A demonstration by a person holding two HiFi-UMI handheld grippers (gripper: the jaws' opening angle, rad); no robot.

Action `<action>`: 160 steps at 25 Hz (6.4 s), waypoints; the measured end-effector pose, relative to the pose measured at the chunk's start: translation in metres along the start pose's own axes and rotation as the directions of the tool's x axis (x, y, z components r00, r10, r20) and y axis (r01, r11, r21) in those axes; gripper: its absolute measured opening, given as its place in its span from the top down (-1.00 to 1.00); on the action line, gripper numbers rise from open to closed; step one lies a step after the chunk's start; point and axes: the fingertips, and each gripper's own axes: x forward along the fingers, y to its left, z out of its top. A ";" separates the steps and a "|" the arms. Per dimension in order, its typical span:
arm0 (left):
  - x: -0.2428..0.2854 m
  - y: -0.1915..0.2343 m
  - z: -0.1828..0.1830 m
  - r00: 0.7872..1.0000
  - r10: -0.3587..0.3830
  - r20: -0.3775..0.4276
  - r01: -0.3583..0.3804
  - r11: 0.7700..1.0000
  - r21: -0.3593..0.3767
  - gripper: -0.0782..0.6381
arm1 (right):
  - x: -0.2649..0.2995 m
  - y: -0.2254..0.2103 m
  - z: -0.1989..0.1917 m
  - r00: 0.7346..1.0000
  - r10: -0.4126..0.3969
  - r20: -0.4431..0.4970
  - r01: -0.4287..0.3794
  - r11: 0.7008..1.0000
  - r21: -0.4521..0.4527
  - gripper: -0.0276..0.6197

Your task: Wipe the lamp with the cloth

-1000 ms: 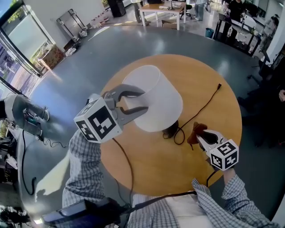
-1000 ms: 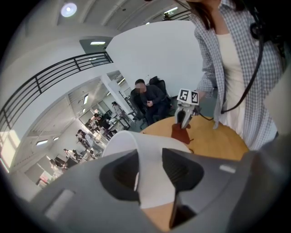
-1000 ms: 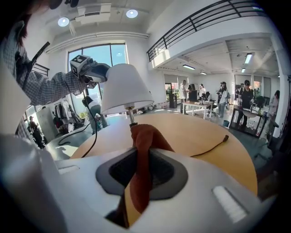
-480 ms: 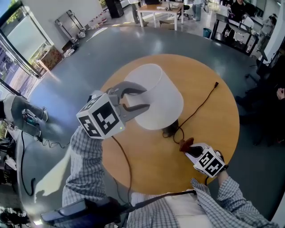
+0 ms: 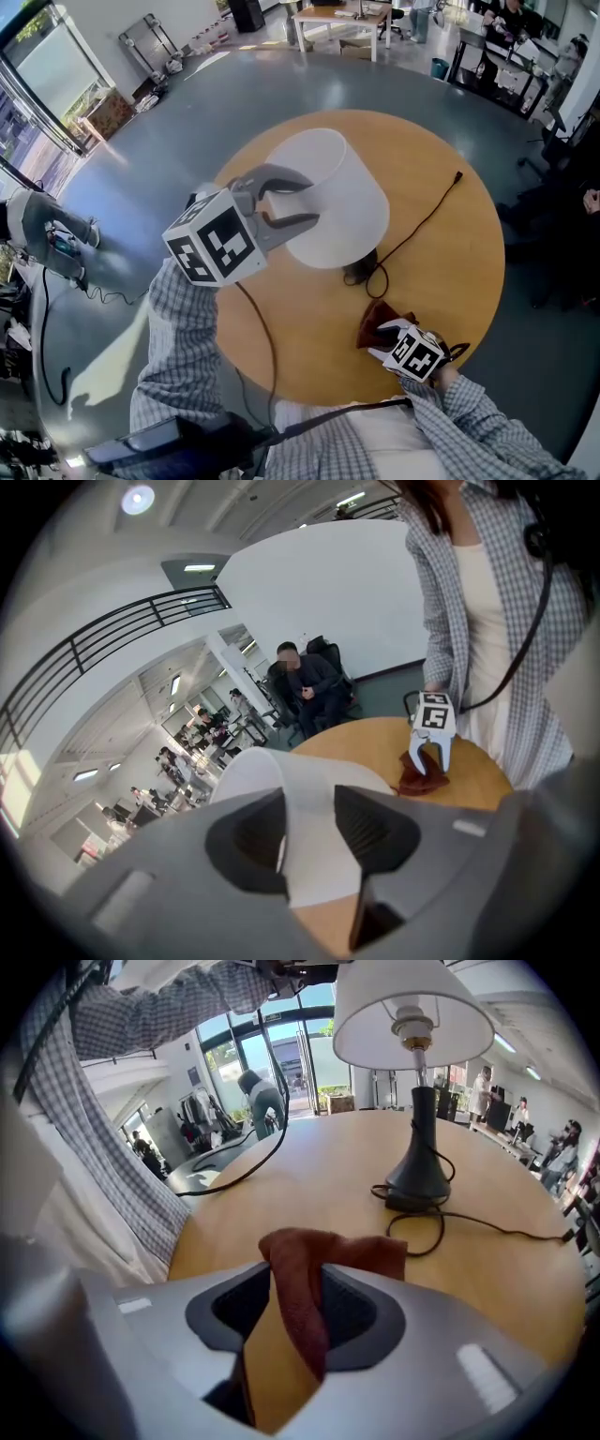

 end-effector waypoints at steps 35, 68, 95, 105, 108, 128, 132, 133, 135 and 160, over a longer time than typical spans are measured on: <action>-0.002 0.006 -0.005 1.000 -0.011 -0.012 0.012 0.999 0.041 0.35 | -0.129 -0.096 0.207 0.577 -0.005 0.817 -0.401 0.870 0.289 0.59; 0.006 -0.002 0.020 0.999 0.040 0.026 -0.044 0.989 0.140 0.25 | -0.118 -0.097 0.197 0.596 0.034 0.803 -0.479 0.818 0.320 0.58; 0.012 -0.017 0.060 0.968 0.106 0.228 -0.118 0.992 0.039 0.05 | -0.120 -0.090 0.178 0.608 0.046 0.793 -0.487 0.811 0.326 0.45; -0.017 -0.013 0.073 0.909 0.187 0.373 -0.159 0.982 -0.106 0.04 | -0.113 -0.076 0.174 0.640 0.039 0.767 -0.467 0.812 0.350 0.41; -0.011 -0.019 0.073 0.909 0.189 0.371 -0.164 0.982 -0.098 0.04 | -0.111 -0.075 0.162 0.649 0.032 0.760 -0.460 0.813 0.358 0.41; -0.030 -0.087 0.024 0.828 0.410 0.383 -0.146 0.816 -0.559 0.77 | -0.113 -0.051 0.125 0.763 -0.237 0.601 0.044 0.947 0.317 0.91; -0.001 -0.131 0.007 0.853 0.399 0.335 -0.082 0.737 -0.671 0.77 | -0.106 -0.040 0.120 0.773 -0.275 0.572 0.105 0.944 0.313 0.91; 0.006 -0.141 0.003 0.865 0.386 0.322 -0.069 0.725 -0.685 0.77 | -0.103 -0.039 0.118 0.774 -0.284 0.565 0.114 0.941 0.318 0.91; 0.022 -0.159 -0.005 0.887 0.350 0.300 -0.044 0.711 -0.701 0.77 | -0.097 -0.035 0.116 0.779 -0.293 0.554 0.119 0.937 0.329 0.91; 0.055 -0.228 -0.011 0.945 0.192 0.266 0.076 0.661 -0.747 0.77 | -0.081 -0.008 0.107 0.801 -0.262 0.538 0.093 0.943 0.321 0.91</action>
